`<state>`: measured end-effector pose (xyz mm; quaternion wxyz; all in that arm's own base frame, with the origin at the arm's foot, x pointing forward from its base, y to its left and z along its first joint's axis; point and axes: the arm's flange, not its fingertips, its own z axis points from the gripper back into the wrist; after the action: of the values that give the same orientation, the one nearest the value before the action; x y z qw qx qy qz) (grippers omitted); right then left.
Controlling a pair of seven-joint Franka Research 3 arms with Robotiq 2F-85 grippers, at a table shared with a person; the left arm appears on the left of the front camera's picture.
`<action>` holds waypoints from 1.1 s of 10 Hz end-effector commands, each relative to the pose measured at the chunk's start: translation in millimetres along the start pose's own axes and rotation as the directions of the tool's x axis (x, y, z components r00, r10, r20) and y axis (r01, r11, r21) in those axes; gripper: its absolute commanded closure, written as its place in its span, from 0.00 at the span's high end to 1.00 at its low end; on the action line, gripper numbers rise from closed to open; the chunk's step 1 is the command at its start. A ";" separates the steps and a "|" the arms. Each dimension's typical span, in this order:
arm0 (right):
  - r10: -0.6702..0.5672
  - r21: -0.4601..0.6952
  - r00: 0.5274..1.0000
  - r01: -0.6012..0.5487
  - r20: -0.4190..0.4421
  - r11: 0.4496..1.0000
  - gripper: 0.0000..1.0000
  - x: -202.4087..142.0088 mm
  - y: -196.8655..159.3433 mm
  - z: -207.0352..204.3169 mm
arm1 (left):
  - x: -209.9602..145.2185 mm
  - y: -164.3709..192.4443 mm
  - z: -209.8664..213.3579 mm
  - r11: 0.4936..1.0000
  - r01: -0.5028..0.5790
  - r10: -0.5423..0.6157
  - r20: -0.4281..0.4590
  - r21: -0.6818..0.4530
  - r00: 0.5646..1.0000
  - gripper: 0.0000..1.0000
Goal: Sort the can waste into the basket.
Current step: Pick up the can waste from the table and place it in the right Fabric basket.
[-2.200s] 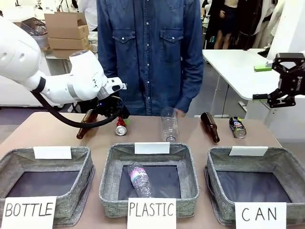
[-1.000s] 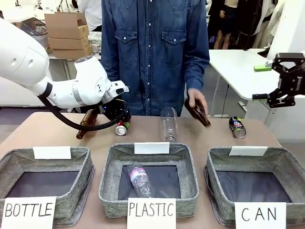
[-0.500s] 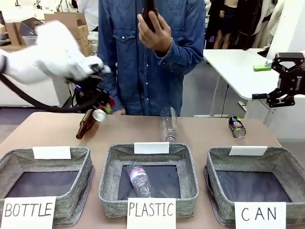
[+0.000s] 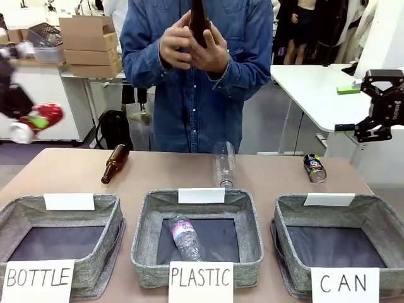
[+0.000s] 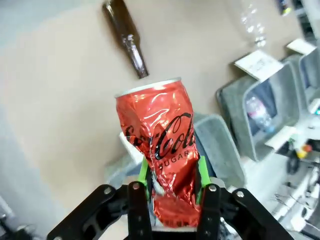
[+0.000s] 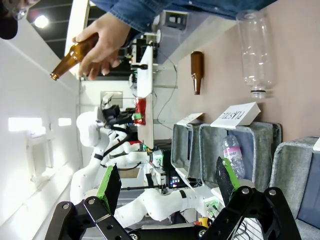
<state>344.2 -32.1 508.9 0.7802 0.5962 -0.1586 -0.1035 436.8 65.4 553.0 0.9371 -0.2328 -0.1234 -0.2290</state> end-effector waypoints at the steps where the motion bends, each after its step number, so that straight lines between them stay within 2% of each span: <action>1: 0.021 0.025 1.000 -0.021 0.008 0.999 1.00 2.9 1.9 -2.5 | -57.0 4.2 51.5 0.997 0.012 -0.003 0.105 -0.082 0.994 0.00; 2: 0.021 0.025 1.000 -0.021 0.008 0.999 1.00 2.9 1.9 -2.5 | -93.9 0.0 78.6 0.995 0.036 -0.022 0.154 -0.089 0.988 0.00; 3: 0.021 0.025 1.000 -0.021 0.008 0.999 1.00 2.9 1.9 -2.5 | -129.3 -5.8 93.8 0.995 0.079 -0.071 0.131 -0.063 0.989 0.00; 4: 0.021 0.025 1.000 -0.021 0.008 0.999 1.00 2.9 1.9 -2.5 | -147.0 -15.8 98.7 0.989 0.097 -0.064 0.270 -0.111 0.961 0.00; 5: 0.021 0.025 1.000 -0.021 0.008 0.999 1.00 2.9 1.9 -2.5 | -105.9 8.6 91.3 0.997 0.019 -0.009 0.124 -0.075 0.992 0.00; 7: 0.021 0.025 1.000 -0.021 0.008 0.999 1.00 2.9 1.9 -2.5 | -105.9 8.6 91.3 0.997 0.019 -0.009 0.124 -0.075 0.992 0.00; 8: 0.021 0.025 1.000 -0.021 0.008 0.999 1.00 2.9 1.9 -2.5 | -134.1 -2.7 104.4 0.996 0.046 -0.031 0.169 -0.082 0.985 0.40; 9: 0.021 0.025 1.000 -0.021 0.008 0.999 1.00 2.9 1.9 -2.5 | -136.7 2.8 138.9 0.981 0.139 -0.119 0.148 -0.133 0.982 0.40; 11: 0.021 0.025 1.000 -0.021 0.008 0.999 1.00 2.9 1.9 -2.5 | -182.3 31.9 211.8 0.989 0.085 -0.063 0.176 -0.120 0.982 0.40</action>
<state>345.2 -32.0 510.2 0.7808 0.5955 -0.1590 -0.1026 276.4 219.5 641.2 0.9009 -0.2995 -0.1939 -0.2471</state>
